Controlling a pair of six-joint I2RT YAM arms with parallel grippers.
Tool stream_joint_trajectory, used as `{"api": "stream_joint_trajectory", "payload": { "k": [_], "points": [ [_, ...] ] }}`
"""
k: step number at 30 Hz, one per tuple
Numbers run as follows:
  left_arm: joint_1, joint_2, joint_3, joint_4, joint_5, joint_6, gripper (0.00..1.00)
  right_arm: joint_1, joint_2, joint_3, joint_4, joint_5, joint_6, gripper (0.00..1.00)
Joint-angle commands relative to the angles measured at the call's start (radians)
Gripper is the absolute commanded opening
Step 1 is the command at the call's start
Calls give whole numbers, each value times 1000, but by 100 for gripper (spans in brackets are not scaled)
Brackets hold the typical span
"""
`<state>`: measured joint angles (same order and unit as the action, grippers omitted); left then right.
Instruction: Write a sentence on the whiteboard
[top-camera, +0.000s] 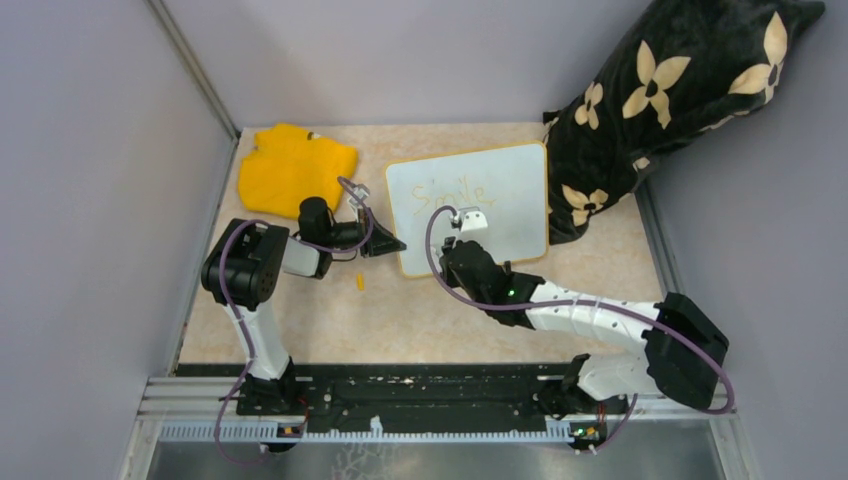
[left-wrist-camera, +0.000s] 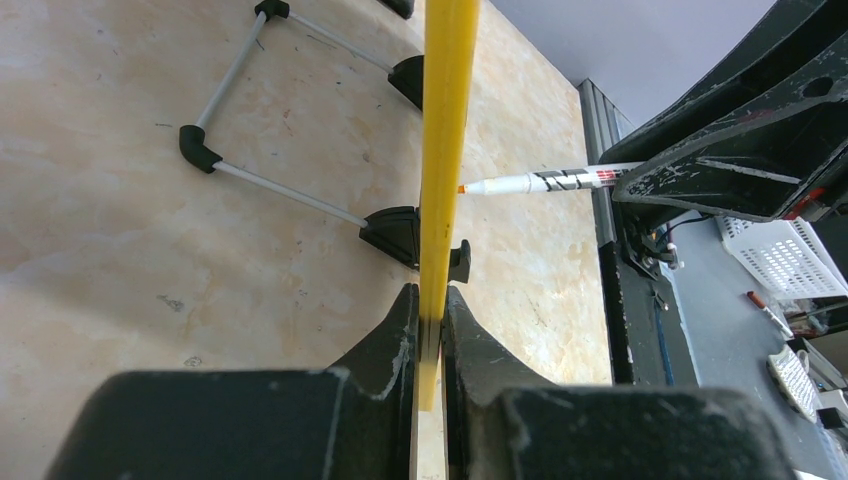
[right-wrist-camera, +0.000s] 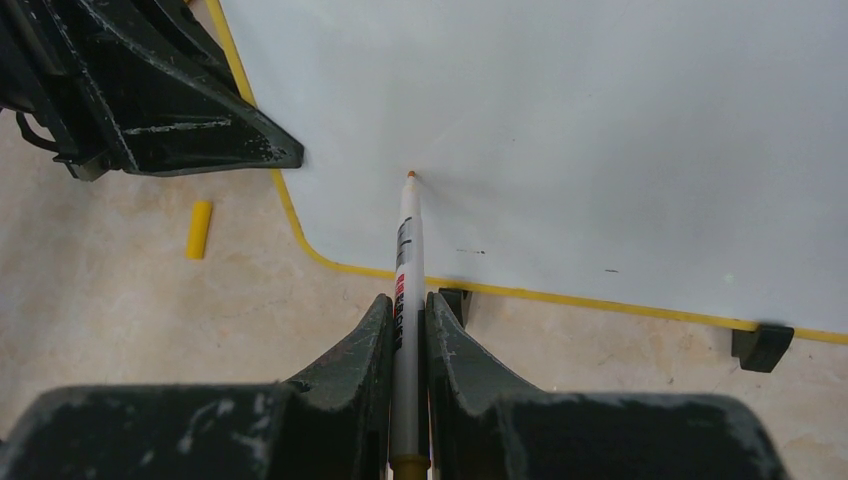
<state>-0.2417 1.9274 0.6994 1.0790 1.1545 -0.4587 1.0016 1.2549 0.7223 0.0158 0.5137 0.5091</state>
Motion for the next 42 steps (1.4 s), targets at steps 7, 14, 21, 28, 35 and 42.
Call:
{"api": "stream_joint_trajectory", "payload": {
  "k": [7,14,21,28,35,42],
  "points": [
    [-7,1,8,-71,-30,10,0,11,25,66,57,6,-8,0],
    [-7,1,8,-73,-29,11,0,11,42,77,74,-34,-31,0],
    [-7,0,8,-72,-30,11,0,11,81,92,48,-82,-34,0],
    [-7,-1,9,-74,-29,11,0,11,68,71,-1,-60,-15,0],
    [-7,-2,10,-75,-29,12,0,11,14,22,-42,-9,7,0],
    [-7,-4,8,-76,-30,12,0,11,-8,2,-69,14,18,0]
  ]
}}
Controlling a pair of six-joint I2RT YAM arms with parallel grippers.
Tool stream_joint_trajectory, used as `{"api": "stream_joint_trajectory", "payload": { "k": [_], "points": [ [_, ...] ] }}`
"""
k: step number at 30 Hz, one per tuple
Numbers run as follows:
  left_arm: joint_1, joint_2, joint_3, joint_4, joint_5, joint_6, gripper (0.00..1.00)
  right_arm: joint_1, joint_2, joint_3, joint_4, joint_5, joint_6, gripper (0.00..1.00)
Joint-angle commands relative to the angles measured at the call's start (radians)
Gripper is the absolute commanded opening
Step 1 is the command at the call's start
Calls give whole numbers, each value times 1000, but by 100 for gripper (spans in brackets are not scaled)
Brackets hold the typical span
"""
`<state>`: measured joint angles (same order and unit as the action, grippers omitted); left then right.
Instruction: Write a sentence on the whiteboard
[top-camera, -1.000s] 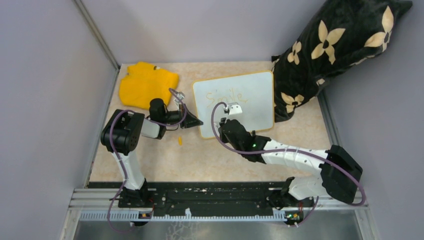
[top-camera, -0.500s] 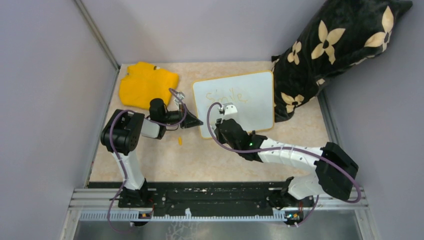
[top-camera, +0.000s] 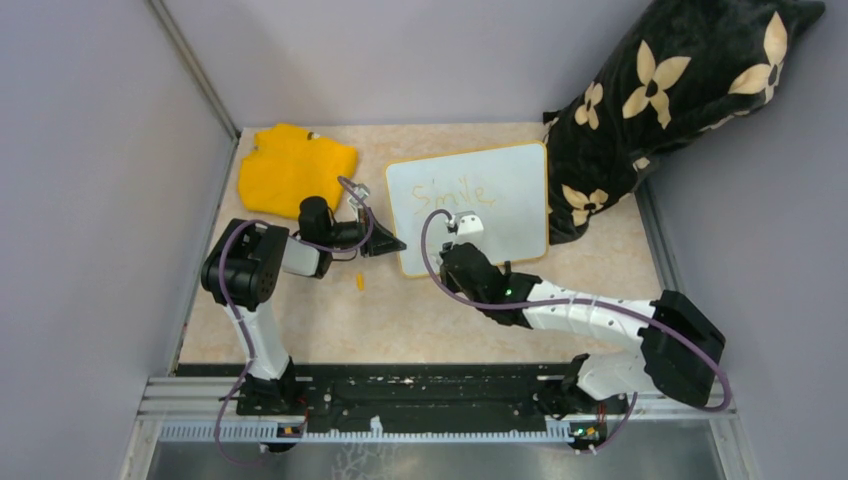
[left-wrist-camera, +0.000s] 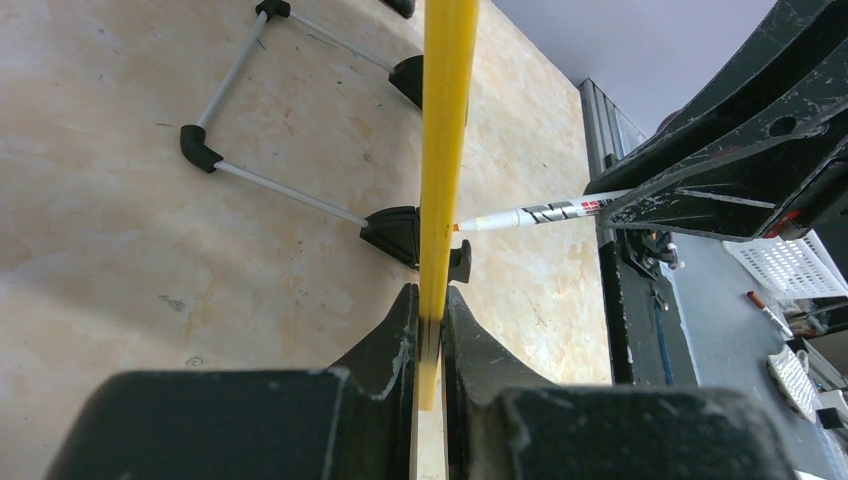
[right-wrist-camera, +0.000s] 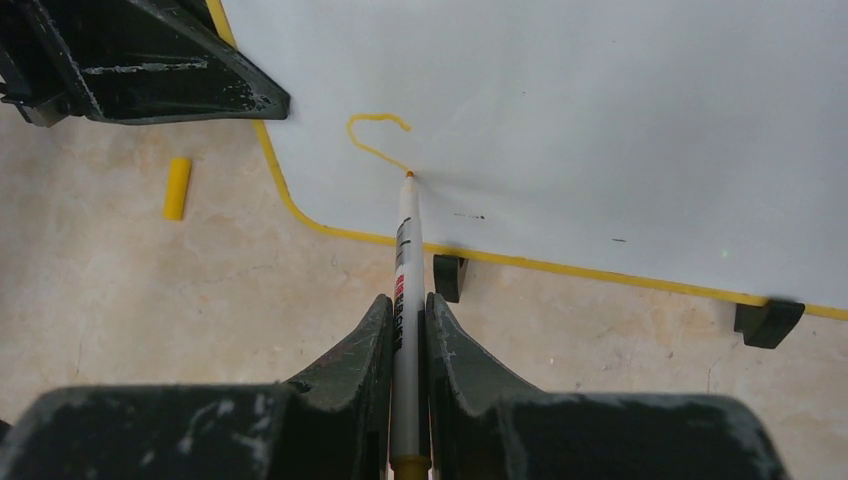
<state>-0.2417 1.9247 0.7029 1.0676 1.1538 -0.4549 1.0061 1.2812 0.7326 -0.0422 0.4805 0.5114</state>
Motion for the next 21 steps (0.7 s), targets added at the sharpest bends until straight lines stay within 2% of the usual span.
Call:
{"api": "stream_joint_trajectory", "payload": {
  "k": [1,21],
  "points": [
    [-7,-1,5,-66,-29,9,0,6,-35,-10,-13,47,17,0],
    [-7,-3,6,-66,-29,7,0,7,22,21,58,-64,15,0]
  ]
}}
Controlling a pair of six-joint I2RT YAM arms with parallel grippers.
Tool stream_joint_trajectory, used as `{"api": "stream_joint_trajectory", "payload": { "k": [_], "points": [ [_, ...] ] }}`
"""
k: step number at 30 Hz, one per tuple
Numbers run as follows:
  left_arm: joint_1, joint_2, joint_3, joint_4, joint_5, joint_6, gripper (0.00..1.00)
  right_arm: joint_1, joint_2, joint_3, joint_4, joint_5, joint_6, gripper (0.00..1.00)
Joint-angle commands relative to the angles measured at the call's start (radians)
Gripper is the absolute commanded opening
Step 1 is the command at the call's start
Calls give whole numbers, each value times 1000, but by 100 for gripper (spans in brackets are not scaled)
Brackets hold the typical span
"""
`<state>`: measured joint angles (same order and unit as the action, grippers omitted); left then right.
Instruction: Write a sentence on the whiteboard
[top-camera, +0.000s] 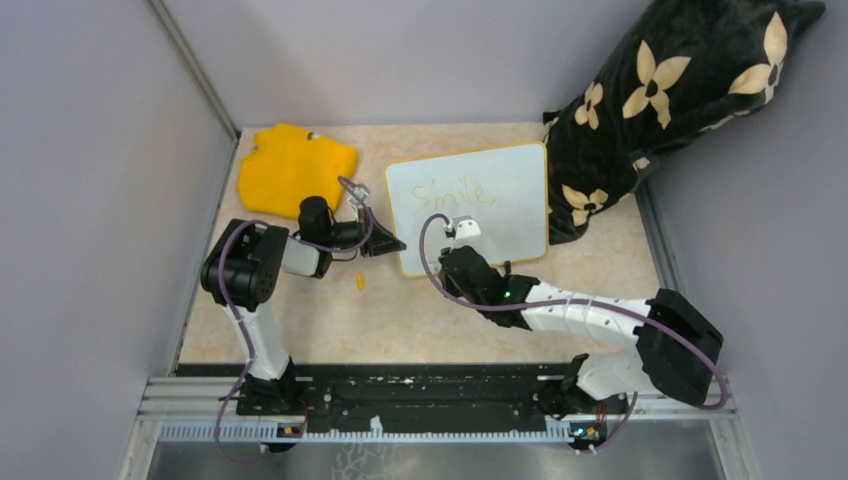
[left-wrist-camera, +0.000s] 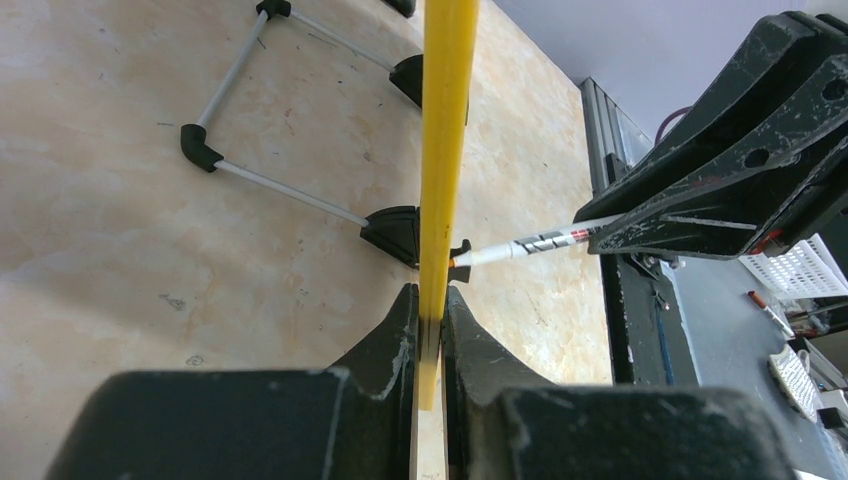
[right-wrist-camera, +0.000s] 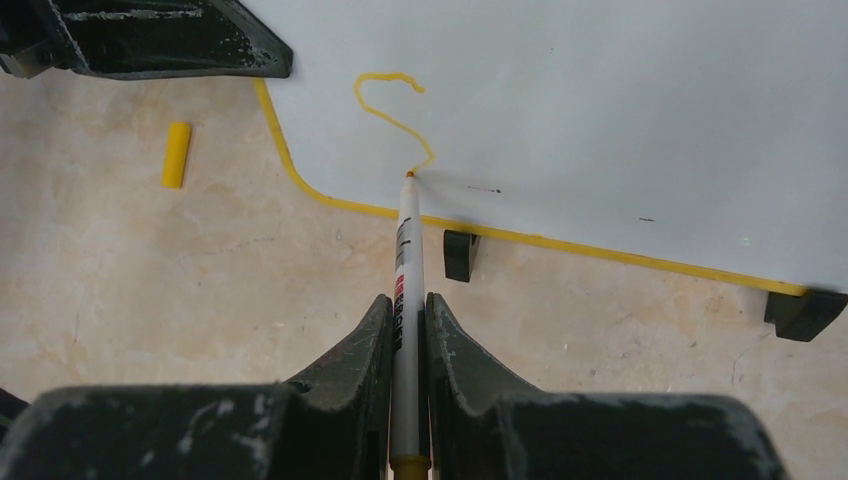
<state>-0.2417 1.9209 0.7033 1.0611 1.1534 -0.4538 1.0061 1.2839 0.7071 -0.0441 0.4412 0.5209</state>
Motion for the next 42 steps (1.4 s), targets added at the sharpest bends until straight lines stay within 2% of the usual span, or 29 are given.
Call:
{"api": "stream_joint_trajectory", "payload": {
  "k": [1,10,20,25,42],
  "points": [
    [-7,2,6,-59,-29,5,0,7,25,50,66,-29,5,0],
    [-7,1,6,-59,-30,5,0,7,58,86,82,-47,6,0],
    [-7,1,6,-61,-29,4,0,1,-107,74,-4,16,9,0],
    [-7,-2,6,-60,-31,4,0,-55,-139,79,-18,15,-8,0],
    [-7,3,7,-69,-31,12,0,-135,-77,117,28,-49,-25,0]
  ]
}}
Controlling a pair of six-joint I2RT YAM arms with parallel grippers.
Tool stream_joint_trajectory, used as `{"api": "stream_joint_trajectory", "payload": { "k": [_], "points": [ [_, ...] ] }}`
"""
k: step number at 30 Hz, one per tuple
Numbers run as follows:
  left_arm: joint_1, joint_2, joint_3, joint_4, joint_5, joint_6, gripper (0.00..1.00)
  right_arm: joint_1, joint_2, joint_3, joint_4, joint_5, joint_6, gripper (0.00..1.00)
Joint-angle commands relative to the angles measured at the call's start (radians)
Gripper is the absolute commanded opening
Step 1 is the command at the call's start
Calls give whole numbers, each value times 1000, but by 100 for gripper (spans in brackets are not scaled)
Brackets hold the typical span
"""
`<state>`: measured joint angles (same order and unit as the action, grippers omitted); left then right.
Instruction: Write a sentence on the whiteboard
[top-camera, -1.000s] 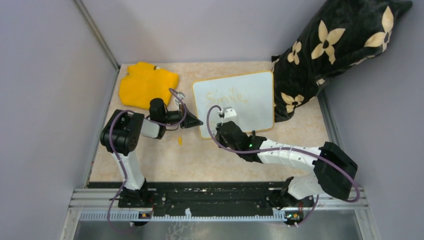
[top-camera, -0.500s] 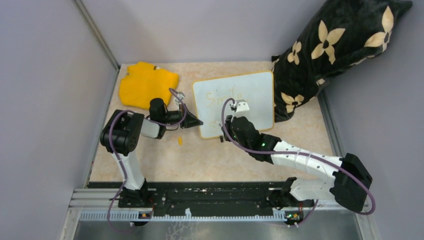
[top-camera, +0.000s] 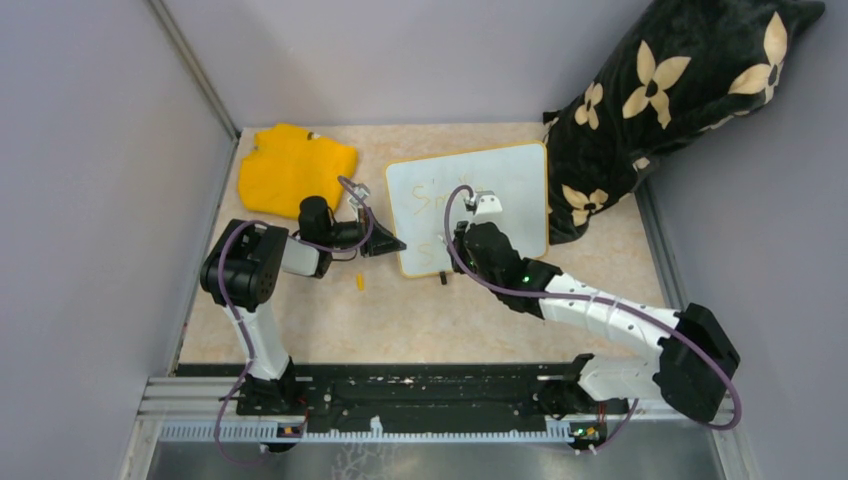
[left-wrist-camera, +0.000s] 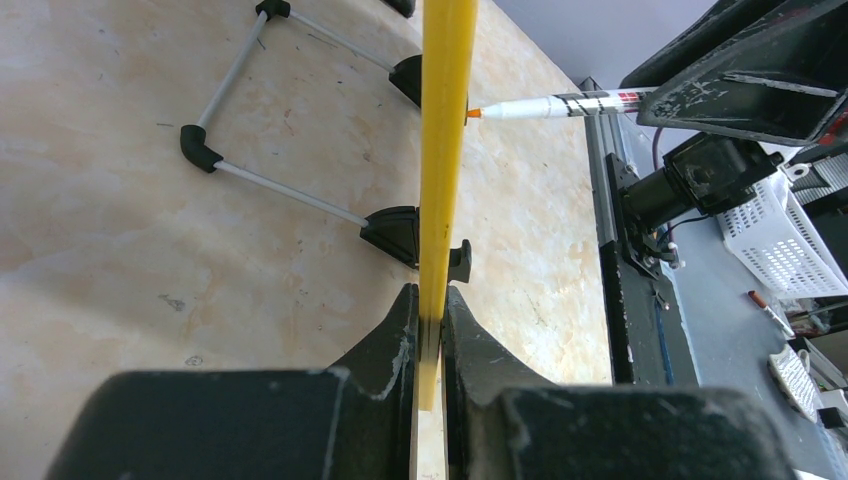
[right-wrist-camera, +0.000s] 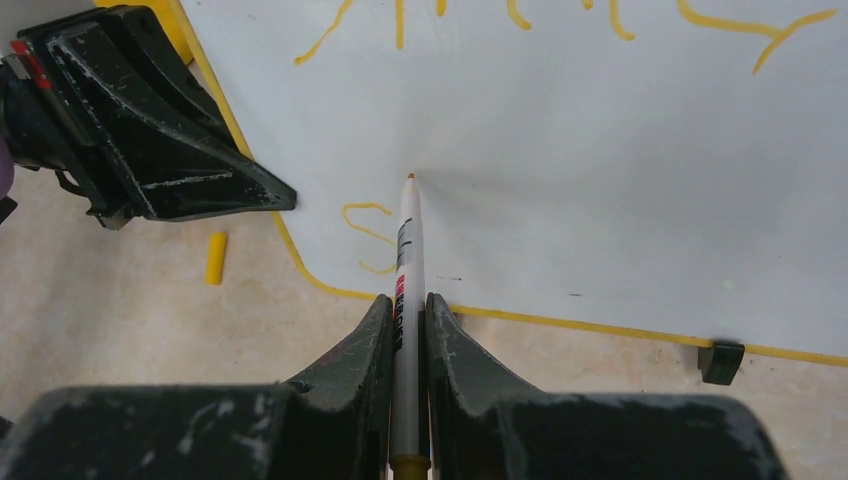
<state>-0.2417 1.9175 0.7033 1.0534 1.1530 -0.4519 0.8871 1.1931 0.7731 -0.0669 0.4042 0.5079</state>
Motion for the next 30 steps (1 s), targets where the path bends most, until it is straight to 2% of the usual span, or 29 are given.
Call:
{"api": "stream_joint_trajectory", "payload": {
  "k": [1,9,30],
  "points": [
    [-7,7,7,-62,-30,11,0,-19,19,51,52,-16,-13,0],
    [-7,8,9,-69,-30,16,0,-25,37,27,52,-27,-2,0],
    [-7,8,13,-84,-30,22,0,-24,-43,-143,45,-46,73,0]
  ]
}}
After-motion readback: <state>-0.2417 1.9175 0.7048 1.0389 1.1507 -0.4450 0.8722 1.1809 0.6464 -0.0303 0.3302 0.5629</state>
